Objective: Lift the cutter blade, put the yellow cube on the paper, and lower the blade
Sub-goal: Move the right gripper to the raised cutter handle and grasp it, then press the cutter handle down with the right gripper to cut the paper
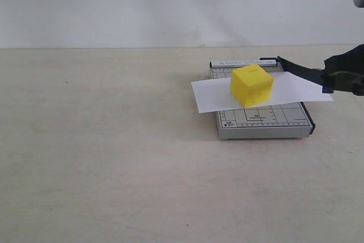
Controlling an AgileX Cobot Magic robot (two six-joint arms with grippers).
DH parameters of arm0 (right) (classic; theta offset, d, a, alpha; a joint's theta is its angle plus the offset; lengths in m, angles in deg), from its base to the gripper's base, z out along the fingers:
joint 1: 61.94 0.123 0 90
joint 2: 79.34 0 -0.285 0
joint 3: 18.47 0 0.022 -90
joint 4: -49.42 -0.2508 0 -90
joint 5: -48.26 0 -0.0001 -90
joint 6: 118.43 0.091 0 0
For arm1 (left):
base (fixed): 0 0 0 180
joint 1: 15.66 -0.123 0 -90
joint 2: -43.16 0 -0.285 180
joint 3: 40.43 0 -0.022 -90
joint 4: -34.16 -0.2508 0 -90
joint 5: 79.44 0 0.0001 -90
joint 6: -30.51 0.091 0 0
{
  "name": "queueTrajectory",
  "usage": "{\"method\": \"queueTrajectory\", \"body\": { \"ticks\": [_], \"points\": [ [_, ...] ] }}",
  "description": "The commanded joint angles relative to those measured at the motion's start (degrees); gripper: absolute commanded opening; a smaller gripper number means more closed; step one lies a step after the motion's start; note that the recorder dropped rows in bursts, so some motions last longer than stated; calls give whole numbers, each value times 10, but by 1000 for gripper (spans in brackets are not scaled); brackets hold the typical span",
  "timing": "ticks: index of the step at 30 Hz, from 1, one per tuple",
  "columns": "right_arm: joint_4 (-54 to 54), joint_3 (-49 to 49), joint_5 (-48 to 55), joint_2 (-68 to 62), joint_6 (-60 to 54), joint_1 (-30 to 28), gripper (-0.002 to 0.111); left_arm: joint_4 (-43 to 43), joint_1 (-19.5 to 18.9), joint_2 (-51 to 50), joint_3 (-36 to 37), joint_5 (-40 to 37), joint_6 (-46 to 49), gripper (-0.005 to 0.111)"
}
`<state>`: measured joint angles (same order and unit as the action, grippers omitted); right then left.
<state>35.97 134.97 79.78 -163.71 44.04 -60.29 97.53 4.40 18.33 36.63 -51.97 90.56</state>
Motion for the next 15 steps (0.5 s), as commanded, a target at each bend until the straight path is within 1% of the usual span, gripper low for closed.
{"method": "queueTrajectory", "body": {
  "ticks": [1,15],
  "points": [
    [-11,0,38,-1,-4,2,0,5,-2,0,2,0,2,4],
    [-13,0,65,-1,7,2,0,5,-2,0,2,0,2,4]
  ]
}}
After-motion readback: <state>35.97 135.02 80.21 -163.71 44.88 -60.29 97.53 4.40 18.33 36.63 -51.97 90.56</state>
